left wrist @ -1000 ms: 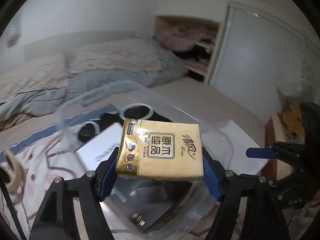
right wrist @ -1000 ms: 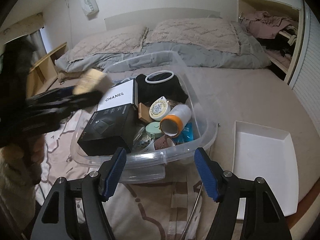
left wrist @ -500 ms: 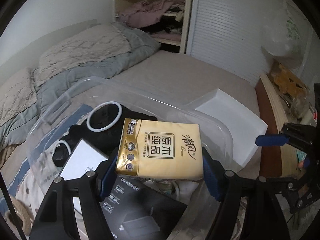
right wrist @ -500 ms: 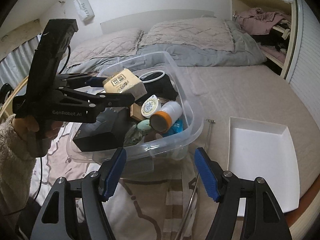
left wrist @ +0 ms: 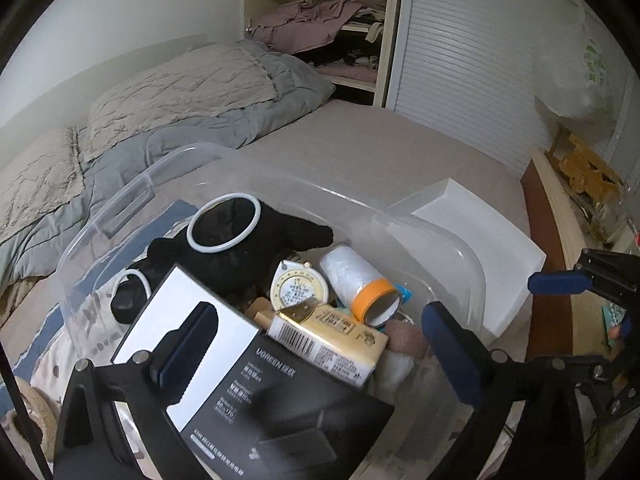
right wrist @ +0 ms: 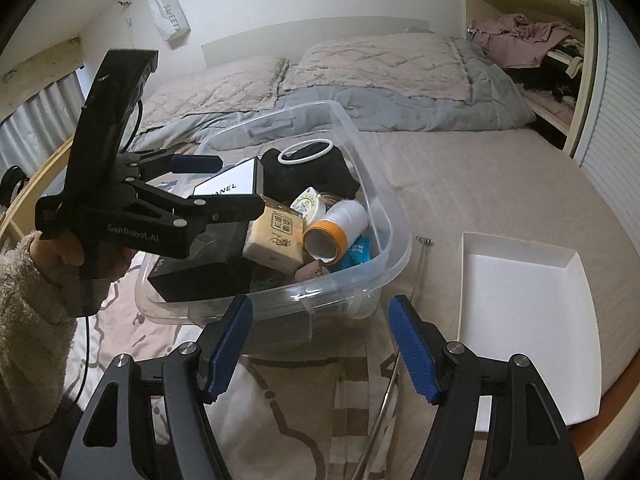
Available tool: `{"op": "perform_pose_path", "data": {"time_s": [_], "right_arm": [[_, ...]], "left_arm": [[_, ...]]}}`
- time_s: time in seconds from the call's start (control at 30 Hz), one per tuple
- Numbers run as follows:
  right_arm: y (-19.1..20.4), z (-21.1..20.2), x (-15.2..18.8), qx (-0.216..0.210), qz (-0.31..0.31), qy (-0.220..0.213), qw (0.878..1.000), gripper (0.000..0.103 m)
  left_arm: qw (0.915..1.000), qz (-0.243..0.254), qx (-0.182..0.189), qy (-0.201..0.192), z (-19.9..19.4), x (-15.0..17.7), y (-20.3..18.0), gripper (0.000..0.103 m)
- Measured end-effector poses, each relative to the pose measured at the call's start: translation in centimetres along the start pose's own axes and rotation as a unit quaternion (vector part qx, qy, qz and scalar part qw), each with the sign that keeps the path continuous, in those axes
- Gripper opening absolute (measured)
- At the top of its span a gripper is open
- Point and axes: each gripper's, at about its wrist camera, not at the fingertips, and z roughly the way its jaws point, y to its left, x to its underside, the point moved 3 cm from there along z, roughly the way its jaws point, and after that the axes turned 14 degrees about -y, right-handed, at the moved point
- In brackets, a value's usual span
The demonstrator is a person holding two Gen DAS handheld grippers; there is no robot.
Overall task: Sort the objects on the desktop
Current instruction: 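Lower the left gripper and open it to drop the tissue pack into the box, then withdraw both tools from the clear box back over the bed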
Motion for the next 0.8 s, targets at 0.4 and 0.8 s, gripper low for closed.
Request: {"op": "perform_pose_path", "data": {"time_s": [0.4,0.8], "right_arm": [[1.7,-0.2,-0.4,0.006,-0.003,-0.010,1.000,0.071],[2.1,0.3,-0.8,0.036,0.013,-0.059,0.998,0.103]], "left_arm": [[1.0000,-0.003,-0.002,-0.002,-2.0,1.3,-0.4,0.102],[0.9979,-0.019,-0.032,-0.052,-6.3,1.9,1.0,0.103]]}}
